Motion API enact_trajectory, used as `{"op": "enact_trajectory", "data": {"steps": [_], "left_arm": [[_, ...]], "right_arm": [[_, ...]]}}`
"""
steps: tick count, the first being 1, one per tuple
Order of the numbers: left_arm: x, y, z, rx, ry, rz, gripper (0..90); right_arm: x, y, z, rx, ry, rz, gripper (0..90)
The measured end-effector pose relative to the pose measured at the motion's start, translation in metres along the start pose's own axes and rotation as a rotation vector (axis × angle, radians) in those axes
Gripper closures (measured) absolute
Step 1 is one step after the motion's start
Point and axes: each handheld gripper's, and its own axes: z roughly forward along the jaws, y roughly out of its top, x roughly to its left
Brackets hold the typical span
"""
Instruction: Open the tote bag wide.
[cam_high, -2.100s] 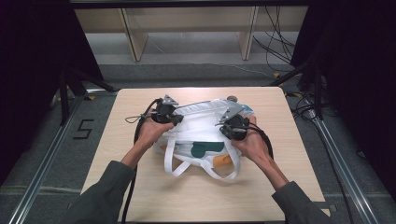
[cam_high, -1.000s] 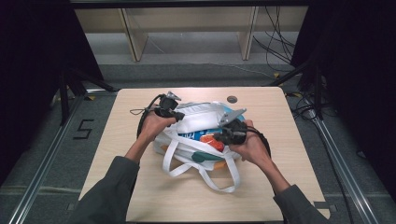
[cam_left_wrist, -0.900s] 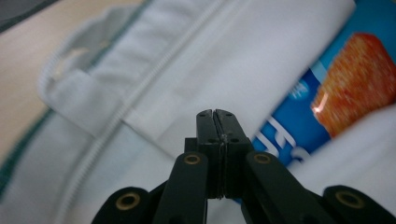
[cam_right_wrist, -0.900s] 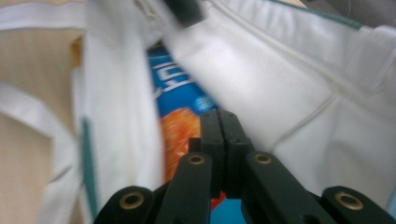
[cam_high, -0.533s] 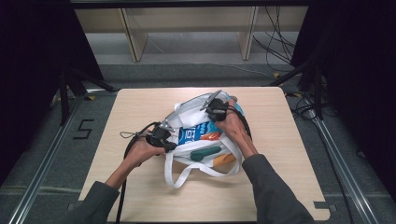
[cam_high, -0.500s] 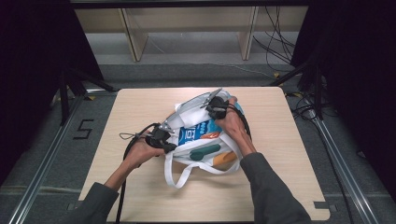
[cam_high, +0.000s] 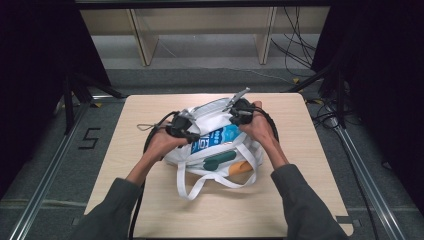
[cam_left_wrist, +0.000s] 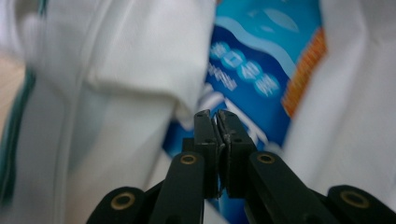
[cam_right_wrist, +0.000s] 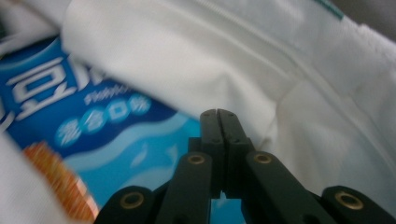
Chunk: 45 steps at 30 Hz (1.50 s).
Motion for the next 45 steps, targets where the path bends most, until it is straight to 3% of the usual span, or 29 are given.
{"op": "enact_trajectory", "data": {"steps": [3,4,5,6,7,8,9,11,13,15,18,19,20,21,23,25,26,28,29,30,32,33,35,37,38,39,41,42,45], "left_arm": [[0.011,0.019,0.024,0.07,0.04,-0.016,88.0],[0.015,0.023,0.031,0.097,0.069,-0.023,88.5],[0.019,0.024,0.034,0.122,0.107,-0.012,89.2],[0.022,0.025,0.037,0.141,0.141,-0.008,89.2],[0.029,0.024,0.039,0.146,0.153,-0.023,89.3],[0.037,0.022,0.039,0.122,0.137,-0.086,89.4],[0.043,0.02,0.039,0.102,0.134,-0.118,89.5],[0.051,0.017,0.037,0.086,0.134,-0.144,89.5],[0.048,0.018,0.037,0.085,0.15,-0.14,89.5],[0.037,0.023,0.031,0.101,0.179,-0.076,89.1],[0.028,0.025,0.013,0.028,0.126,-0.057,86.4],[0.027,0.025,0.008,0.015,0.123,-0.049,86.3],[0.026,0.024,0.0,-0.003,0.128,-0.043,86.3],[0.028,0.023,-0.01,-0.027,0.12,-0.037,86.0],[0.031,0.018,-0.021,-0.035,0.13,-0.042,85.8],[0.042,0.009,-0.029,-0.025,0.194,-0.046,85.7],[0.046,0.005,-0.03,-0.025,0.206,-0.063,85.9],[0.06,-0.006,-0.031,-0.048,0.177,-0.128,86.9],[0.064,-0.01,-0.029,-0.046,0.198,-0.134,87.8],[0.068,-0.014,-0.026,-0.031,0.207,-0.138,88.7],[0.078,-0.027,-0.013,-0.011,0.197,-0.189,89.2],[0.081,-0.032,-0.006,0.002,0.195,-0.204,89.2],[0.084,-0.04,0.004,-0.017,0.187,-0.241,89.3],[0.086,-0.043,0.008,-0.019,0.185,-0.267,89.4],[0.085,-0.043,0.009,-0.006,0.197,-0.253,89.4],[0.082,-0.041,0.009,0.013,0.218,-0.223,89.5],[0.08,-0.04,0.007,0.02,0.224,-0.215,89.4],[0.078,-0.039,0.005,0.007,0.226,-0.224,89.4],[0.071,-0.038,-0.008,-0.048,0.198,-0.227,87.3]], "right_arm": [[0.005,-0.021,-0.015,0.04,0.044,-0.025,90.0],[0.006,-0.031,-0.019,0.063,0.031,-0.045,90.0],[0.009,-0.052,-0.024,0.096,0.059,-0.041,90.0],[0.009,-0.052,-0.024,0.096,0.059,-0.041,90.0],[0.009,-0.061,-0.023,0.123,0.075,-0.043,90.0],[0.012,-0.074,-0.019,0.175,0.094,-0.045,90.0],[0.017,-0.09,-0.011,0.211,0.139,-0.034,90.0],[0.02,-0.105,-0.012,0.152,0.161,-0.01,90.0],[0.021,-0.104,-0.013,0.159,0.16,-0.02,90.0],[0.025,-0.096,-0.016,0.16,0.119,-0.042,90.0],[0.022,-0.08,-0.033,0.032,0.12,-0.01,90.0],[0.02,-0.074,-0.04,0.021,0.09,-0.017,89.5],[0.018,-0.07,-0.043,-0.036,0.065,-0.017,89.5],[0.016,-0.065,-0.047,-0.076,0.077,0.0,89.5],[0.011,-0.054,-0.053,-0.112,0.031,0.016,90.0],[0.004,-0.046,-0.048,-0.124,0.005,0.021,90.0],[-0.001,-0.043,-0.045,-0.111,-0.011,0.028,90.0],[-0.012,-0.041,-0.036,-0.108,-0.058,0.033,90.0],[-0.023,-0.042,-0.028,-0.11,-0.077,0.045,90.0],[-0.031,-0.044,-0.021,-0.105,-0.085,0.079,90.0],[-0.044,-0.053,-0.001,-0.07,-0.09,0.152,90.0],[-0.048,-0.059,0.009,-0.023,-0.086,0.163,90.0],[-0.049,-0.072,0.034,0.015,-0.062,0.187,90.0],[-0.048,-0.083,0.05,0.025,-0.021,0.228,90.0],[-0.043,-0.088,0.063,0.029,-0.01,0.228,90.0],[-0.041,-0.088,0.064,0.036,-0.022,0.219,90.0],[-0.041,-0.087,0.063,0.04,-0.037,0.194,90.0],[-0.039,-0.084,0.056,0.057,-0.055,0.193,90.0],[-0.041,-0.077,0.025,0.01,-0.076,0.186,90.0]]}}
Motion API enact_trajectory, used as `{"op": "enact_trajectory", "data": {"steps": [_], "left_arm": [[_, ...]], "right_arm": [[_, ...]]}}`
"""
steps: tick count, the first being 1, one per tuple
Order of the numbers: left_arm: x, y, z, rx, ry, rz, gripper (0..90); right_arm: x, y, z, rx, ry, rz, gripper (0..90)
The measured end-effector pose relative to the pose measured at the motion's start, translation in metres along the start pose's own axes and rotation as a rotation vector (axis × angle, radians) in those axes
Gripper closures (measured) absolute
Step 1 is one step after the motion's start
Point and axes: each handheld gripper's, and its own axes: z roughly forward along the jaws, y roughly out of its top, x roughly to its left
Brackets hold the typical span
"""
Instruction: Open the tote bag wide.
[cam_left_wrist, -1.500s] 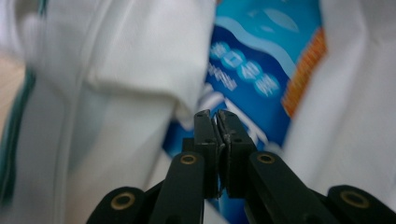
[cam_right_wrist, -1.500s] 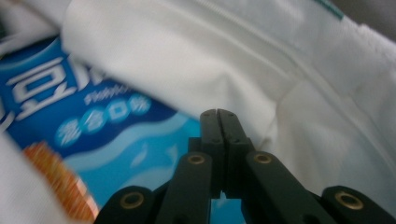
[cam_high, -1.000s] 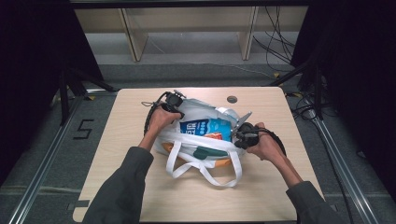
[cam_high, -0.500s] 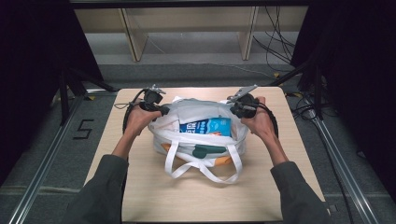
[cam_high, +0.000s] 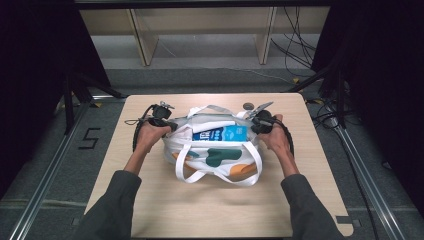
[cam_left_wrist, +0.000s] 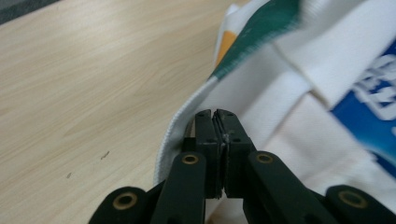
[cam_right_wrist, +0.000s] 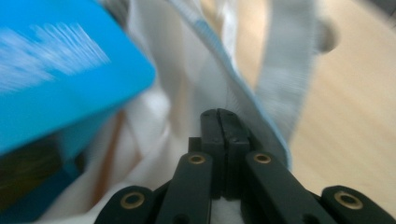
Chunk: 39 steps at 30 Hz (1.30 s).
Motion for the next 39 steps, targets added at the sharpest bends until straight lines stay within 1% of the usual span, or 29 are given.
{"op": "enact_trajectory", "data": {"steps": [1,2,4,5,6,7,8,9,10,11,13,14,16,17,18,20,25,27,29,30,31,32,33,34,35,36,37,38,39], "left_arm": [[-0.002,0.001,-0.005,-0.015,-0.019,0.011,87.0],[-0.006,0.002,-0.009,-0.038,-0.048,0.001,86.7],[-0.017,0.004,-0.016,-0.063,-0.088,0.034,86.2],[-0.022,0.005,-0.016,-0.069,-0.112,0.042,86.0],[-0.028,0.006,-0.016,-0.067,-0.132,0.056,85.6],[-0.035,0.009,-0.014,-0.052,-0.137,0.087,85.1],[-0.04,0.01,-0.011,-0.043,-0.144,0.099,84.8],[-0.044,0.012,-0.008,-0.037,-0.159,0.099,84.7],[-0.047,0.013,-0.005,-0.033,-0.158,0.099,84.8],[-0.049,0.015,0.0,-0.02,-0.156,0.108,84.8],[-0.053,0.018,0.009,0.011,-0.153,0.117,85.0],[-0.053,0.019,0.014,0.022,-0.142,0.118,85.2],[-0.051,0.02,0.021,0.06,-0.128,0.123,87.2],[-0.048,0.019,0.025,0.067,-0.137,0.11,88.5],[-0.047,0.019,0.027,0.084,-0.132,0.1,89.1],[-0.044,0.017,0.031,0.099,-0.101,0.119,89.3],[-0.037,0.018,0.033,0.095,-0.071,0.066,89.4],[-0.043,0.019,0.028,0.098,-0.056,0.09,89.3],[-0.049,0.02,0.019,0.09,-0.095,0.117,87.9],[-0.053,0.019,0.014,0.091,-0.124,0.14,87.4],[-0.056,0.018,0.009,0.125,-0.144,0.183,86.6],[-0.059,0.016,0.008,0.135,-0.14,0.205,86.4],[-0.06,0.013,0.007,0.14,-0.136,0.202,86.6],[-0.058,0.011,0.006,0.162,-0.145,0.221,86.6],[-0.057,0.009,0.005,0.162,-0.145,0.213,87.0],[-0.054,0.007,0.004,0.177,-0.137,0.221,87.4],[-0.052,0.004,0.003,0.2,-0.108,0.239,88.3],[-0.05,0.002,0.001,0.209,-0.11,0.244,89.1],[-0.044,0.0,-0.003,0.22,-0.137,0.243,89.2]], "right_arm": [[0.001,0.002,-0.009,-0.066,-0.012,-0.001,90.0],[0.003,0.004,-0.02,-0.084,0.003,0.003,90.0],[0.01,0.008,-0.038,-0.134,0.024,-0.027,90.0],[0.015,0.009,-0.045,-0.165,0.046,-0.037,90.0],[0.02,0.01,-0.051,-0.169,0.073,-0.038,90.0],[0.029,0.01,-0.052,-0.208,0.11,-0.059,90.0],[0.04,0.011,-0.054,-0.192,0.155,-0.094,90.0],[0.048,0.011,-0.053,-0.182,0.168,-0.133,90.0],[0.055,0.011,-0.052,-0.135,0.18,-0.16,90.0],[0.06,0.01,-0.05,-0.12,0.183,-0.177,90.0],[0.073,0.005,-0.052,-0.115,0.23,-0.212,90.0],[0.082,0.001,-0.057,-0.075,0.265,-0.257,90.0],[0.095,-0.009,-0.058,-0.006,0.269,-0.313,90.0],[0.103,-0.016,-0.056,0.035,0.295,-0.348,90.0],[0.108,-0.024,-0.053,0.041,0.299,-0.361,90.0],[0.116,-0.039,-0.046,0.034,0.321,-0.336,90.0],[0.12,-0.047,-0.043,0.002,0.322,-0.316,90.0],[0.121,-0.046,-0.045,0.008,0.323,-0.306,90.0],[0.118,-0.042,-0.051,-0.026,0.297,-0.309,90.0],[0.117,-0.04,-0.055,-0.051,0.292,-0.287,90.0],[0.112,-0.037,-0.058,-0.078,0.293,-0.298,90.0],[0.11,-0.034,-0.062,-0.095,0.278,-0.246,90.0],[0.107,-0.03,-0.064,-0.116,0.258,-0.24,90.0],[0.105,-0.027,-0.066,-0.123,0.252,-0.221,90.0],[0.101,-0.023,-0.065,-0.156,0.232,-0.244,90.0],[0.098,-0.02,-0.066,-0.155,0.22,-0.238,90.0],[0.095,-0.018,-0.064,-0.15,0.205,-0.238,90.0],[0.093,-0.018,-0.064,-0.125,0.178,-0.226,90.0],[0.091,-0.019,-0.062,-0.116,0.157,-0.242,90.0]]}}
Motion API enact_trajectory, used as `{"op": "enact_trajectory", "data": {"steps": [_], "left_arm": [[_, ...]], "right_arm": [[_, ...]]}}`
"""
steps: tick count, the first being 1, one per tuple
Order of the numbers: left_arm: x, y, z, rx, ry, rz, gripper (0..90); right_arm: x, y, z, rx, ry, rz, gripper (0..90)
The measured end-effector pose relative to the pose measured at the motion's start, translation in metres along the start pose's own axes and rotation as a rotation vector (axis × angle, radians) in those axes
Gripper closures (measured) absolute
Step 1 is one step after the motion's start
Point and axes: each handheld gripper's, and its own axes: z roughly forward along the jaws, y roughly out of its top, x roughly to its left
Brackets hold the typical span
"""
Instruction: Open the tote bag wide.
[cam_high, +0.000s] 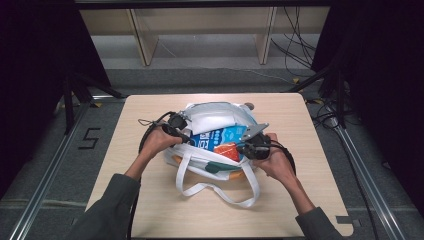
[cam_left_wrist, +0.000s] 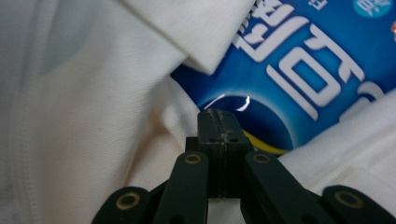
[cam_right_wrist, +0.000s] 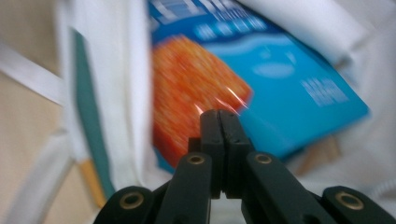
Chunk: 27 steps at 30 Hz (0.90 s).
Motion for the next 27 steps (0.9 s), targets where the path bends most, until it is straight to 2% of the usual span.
{"op": "enact_trajectory", "data": {"steps": [2,5,6,8,10,11,12,13,14,15,17,18,20,22,24,25,27], "left_arm": [[0.003,-0.003,-0.005,-0.004,0.021,-0.006,89.3],[-0.006,0.0,-0.007,0.013,0.059,0.053,88.6],[-0.007,0.001,-0.007,0.01,0.055,0.05,87.3],[-0.005,0.004,-0.007,-0.041,0.041,0.004,85.8],[-0.003,0.011,-0.007,-0.066,0.07,-0.01,84.9],[-0.003,0.016,-0.006,-0.09,0.065,-0.017,84.1],[-0.003,0.021,-0.002,-0.112,0.041,-0.018,84.1],[0.0,0.029,0.007,-0.096,0.026,-0.042,84.0],[0.0,0.033,0.012,-0.074,0.064,-0.041,84.7],[0.004,0.037,0.017,-0.057,0.075,-0.046,85.5],[0.011,0.042,0.022,-0.069,0.095,-0.097,89.2],[0.014,0.044,0.023,-0.069,0.109,-0.1,89.2],[0.02,0.049,0.027,-0.066,0.191,-0.117,89.3],[0.023,0.05,0.033,-0.025,0.29,-0.111,89.4],[0.024,0.049,0.034,-0.028,0.28,-0.124,89.4],[0.024,0.047,0.031,-0.038,0.269,-0.116,89.4],[0.024,0.045,0.023,-0.067,0.23,-0.13,88.9]], "right_arm": [[-0.002,-0.009,0.001,0.025,0.007,0.027,90.0],[-0.001,-0.019,0.001,0.057,0.016,0.064,90.0],[-0.002,-0.019,0.001,0.059,0.022,0.078,90.0],[0.001,-0.016,-0.001,0.07,0.014,0.068,90.0],[0.002,-0.013,0.0,0.091,0.019,0.025,90.0],[0.005,-0.014,0.002,0.12,0.033,0.013,90.0],[0.005,-0.014,0.002,0.12,0.033,0.013,90.0],[0.005,-0.014,0.003,0.134,0.041,0.024,90.0],[0.007,-0.017,0.004,0.151,0.046,0.026,90.0],[0.008,-0.018,0.003,0.161,0.049,0.026,90.0],[0.01,-0.024,0.003,0.161,0.051,0.026,90.0],[0.01,-0.024,0.003,0.161,0.051,0.026,90.0],[0.011,-0.025,0.004,0.16,0.049,0.025,90.0],[0.012,-0.025,0.003,0.167,0.046,0.027,90.0],[0.012,-0.026,0.004,0.158,0.046,0.023,90.0],[0.012,-0.026,0.004,0.152,0.047,0.027,90.0],[0.01,-0.027,0.003,0.14,0.043,0.031,90.0]]}}
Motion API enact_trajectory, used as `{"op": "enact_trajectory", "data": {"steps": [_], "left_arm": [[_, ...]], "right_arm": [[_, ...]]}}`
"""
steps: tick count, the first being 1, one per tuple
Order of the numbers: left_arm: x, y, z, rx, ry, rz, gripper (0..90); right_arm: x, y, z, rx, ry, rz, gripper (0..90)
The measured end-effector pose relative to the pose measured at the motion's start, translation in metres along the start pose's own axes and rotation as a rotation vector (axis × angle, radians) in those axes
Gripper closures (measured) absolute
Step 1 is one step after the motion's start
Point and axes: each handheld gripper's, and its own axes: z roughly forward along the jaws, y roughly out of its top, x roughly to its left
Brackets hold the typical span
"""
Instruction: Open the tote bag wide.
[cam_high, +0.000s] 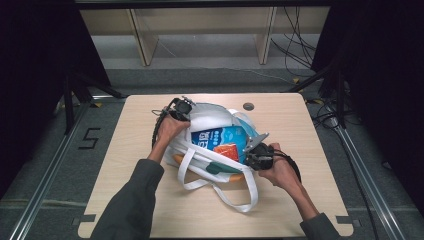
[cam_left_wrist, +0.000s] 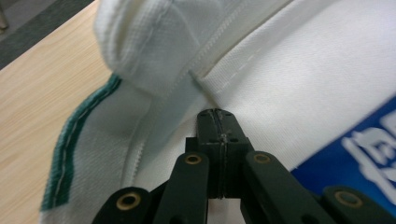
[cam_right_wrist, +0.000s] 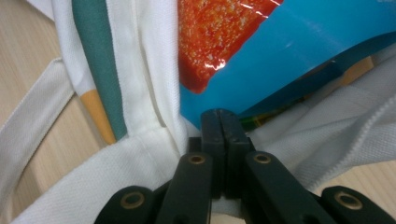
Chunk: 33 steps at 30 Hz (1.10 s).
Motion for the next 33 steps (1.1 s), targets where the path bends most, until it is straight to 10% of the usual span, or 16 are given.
{"op": "enact_trajectory", "data": {"steps": [5,9,13,17,23,29,33], "left_arm": [[0.005,-0.016,-0.04,-0.186,-0.19,-0.049,83.2],[0.022,-0.034,-0.064,-0.297,-0.218,-0.101,82.1],[0.04,-0.05,-0.06,-0.239,-0.146,-0.11,82.2],[0.049,-0.068,-0.028,-0.19,-0.114,-0.165,86.5],[0.047,-0.072,-0.011,-0.154,-0.104,-0.179,89.2],[0.034,-0.063,-0.032,-0.206,-0.129,-0.138,83.4],[0.017,-0.043,-0.041,-0.255,-0.225,-0.125,82.4]], "right_arm": [[-0.005,0.002,-0.011,-0.109,0.008,0.036,90.0],[-0.024,0.008,-0.035,-0.276,-0.038,0.055,89.9],[-0.045,0.01,-0.037,-0.304,-0.168,0.11,90.0],[-0.06,0.001,-0.007,-0.159,-0.245,0.143,90.0],[-0.07,-0.017,0.035,-0.078,-0.192,0.191,90.0],[-0.059,-0.006,0.007,-0.126,-0.222,0.152,90.0],[-0.033,0.007,-0.014,-0.23,-0.091,0.104,90.0]]}}
